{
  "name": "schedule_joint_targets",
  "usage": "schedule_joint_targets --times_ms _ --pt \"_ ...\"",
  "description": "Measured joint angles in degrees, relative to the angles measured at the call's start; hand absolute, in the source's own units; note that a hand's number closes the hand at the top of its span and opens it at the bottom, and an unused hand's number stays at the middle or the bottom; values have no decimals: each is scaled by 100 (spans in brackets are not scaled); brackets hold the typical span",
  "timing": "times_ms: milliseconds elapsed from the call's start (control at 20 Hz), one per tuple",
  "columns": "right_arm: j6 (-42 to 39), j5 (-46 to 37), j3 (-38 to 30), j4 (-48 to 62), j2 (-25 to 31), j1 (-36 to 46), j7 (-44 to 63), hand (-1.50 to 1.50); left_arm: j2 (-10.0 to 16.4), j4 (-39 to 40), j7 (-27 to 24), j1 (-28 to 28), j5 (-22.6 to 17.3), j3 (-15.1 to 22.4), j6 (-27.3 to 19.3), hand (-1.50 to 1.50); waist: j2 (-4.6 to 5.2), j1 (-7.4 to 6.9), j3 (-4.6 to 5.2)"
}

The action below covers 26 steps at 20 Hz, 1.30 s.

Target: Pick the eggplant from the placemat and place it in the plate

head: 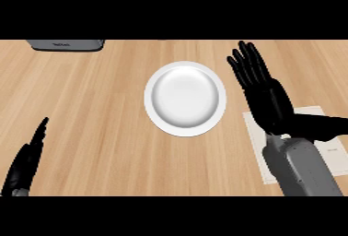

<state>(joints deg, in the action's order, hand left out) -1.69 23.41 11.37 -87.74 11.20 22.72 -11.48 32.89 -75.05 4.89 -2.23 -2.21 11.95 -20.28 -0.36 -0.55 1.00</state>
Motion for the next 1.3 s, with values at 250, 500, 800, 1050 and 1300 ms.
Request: schedule_joint_targets --times_ms 250,500,800,1050,1300 --pt "-177 928 -977 459 424 -8 634 -150 -20 -244 -530 102 -67 -165 90 0 32 34 -72" --pt "607 257 -1635 1156 1278 -257 662 -150 -106 -531 -917 151 -202 -169 261 0 56 82 -78" --pt "1315 66 -2313 1102 1173 -927 -140 -150 -113 -855 -1196 -147 -291 -272 452 0 29 76 -98" --pt "939 129 -2452 331 1477 -1640 184 -150 -224 -923 -1261 -283 -181 -401 588 0 23 88 -98" --pt "385 -172 -2204 84 2366 -1920 1026 -150 -159 -1028 -1268 -355 -228 -502 712 0 21 73 -94"
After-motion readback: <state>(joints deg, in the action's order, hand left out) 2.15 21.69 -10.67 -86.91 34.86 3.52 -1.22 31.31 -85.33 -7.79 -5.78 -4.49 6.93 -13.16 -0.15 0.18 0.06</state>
